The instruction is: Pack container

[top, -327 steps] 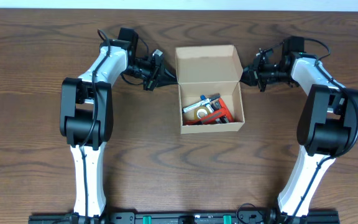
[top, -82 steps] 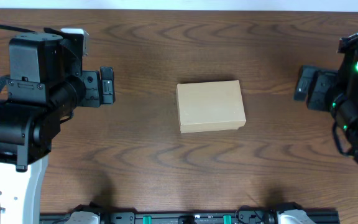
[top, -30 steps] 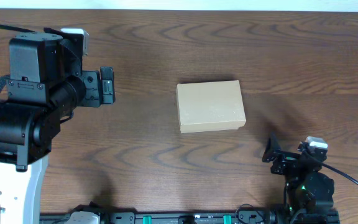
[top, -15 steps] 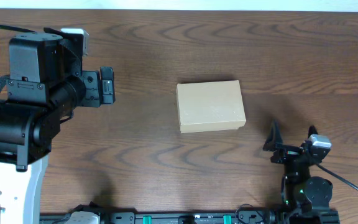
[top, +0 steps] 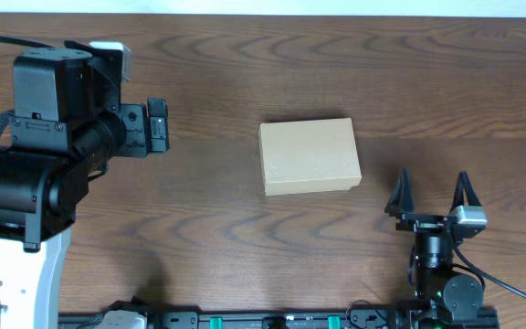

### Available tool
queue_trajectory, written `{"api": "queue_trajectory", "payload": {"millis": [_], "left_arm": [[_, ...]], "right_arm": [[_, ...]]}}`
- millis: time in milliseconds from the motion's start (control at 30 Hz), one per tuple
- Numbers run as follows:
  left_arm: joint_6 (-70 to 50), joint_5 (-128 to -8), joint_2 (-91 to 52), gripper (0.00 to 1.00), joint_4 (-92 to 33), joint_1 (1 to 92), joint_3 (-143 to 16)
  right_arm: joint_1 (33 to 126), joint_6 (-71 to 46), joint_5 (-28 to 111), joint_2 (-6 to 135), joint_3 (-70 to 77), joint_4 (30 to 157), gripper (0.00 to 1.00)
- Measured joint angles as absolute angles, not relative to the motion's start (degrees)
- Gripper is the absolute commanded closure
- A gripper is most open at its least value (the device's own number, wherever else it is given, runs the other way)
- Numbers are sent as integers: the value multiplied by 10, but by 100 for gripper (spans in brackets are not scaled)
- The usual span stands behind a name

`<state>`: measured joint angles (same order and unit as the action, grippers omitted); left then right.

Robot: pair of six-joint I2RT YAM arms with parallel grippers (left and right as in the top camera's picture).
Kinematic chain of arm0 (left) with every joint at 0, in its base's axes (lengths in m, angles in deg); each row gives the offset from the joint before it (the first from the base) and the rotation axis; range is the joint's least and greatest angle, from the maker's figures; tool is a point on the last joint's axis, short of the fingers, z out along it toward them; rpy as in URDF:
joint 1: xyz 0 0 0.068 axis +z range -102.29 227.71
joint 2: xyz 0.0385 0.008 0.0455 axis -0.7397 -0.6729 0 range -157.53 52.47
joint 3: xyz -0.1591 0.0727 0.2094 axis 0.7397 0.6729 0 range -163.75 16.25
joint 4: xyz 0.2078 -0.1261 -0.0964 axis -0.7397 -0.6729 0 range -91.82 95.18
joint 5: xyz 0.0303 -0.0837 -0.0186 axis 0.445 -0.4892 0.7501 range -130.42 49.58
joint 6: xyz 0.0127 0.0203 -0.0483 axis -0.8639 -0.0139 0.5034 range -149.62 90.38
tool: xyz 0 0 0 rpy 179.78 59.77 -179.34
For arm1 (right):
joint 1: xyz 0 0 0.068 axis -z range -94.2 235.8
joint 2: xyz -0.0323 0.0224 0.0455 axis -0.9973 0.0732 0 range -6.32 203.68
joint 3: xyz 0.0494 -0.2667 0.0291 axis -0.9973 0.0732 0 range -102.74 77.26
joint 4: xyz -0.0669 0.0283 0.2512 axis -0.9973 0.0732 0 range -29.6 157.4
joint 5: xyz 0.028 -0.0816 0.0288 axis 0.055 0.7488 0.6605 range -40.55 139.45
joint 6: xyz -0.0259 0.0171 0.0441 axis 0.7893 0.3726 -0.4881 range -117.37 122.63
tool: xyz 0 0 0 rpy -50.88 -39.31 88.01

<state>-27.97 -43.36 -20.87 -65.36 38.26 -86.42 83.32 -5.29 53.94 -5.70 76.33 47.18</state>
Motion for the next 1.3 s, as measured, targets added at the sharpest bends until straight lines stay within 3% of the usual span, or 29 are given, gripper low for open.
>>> {"api": "queue_trajectory", "payload": {"millis": [200,433,1300], "left_arm": [[-280,-434,-209,5,-653,383,-864],[-280,-434,-209,5,-654,383,-864],[-280,-434,-209,5,-654,383,-864]], "right_arm": [[836,-47,539,-57,767,494,1],[846,-42,538,-56,769,640,1],[846,3,529,-56,769,641,1]]}}
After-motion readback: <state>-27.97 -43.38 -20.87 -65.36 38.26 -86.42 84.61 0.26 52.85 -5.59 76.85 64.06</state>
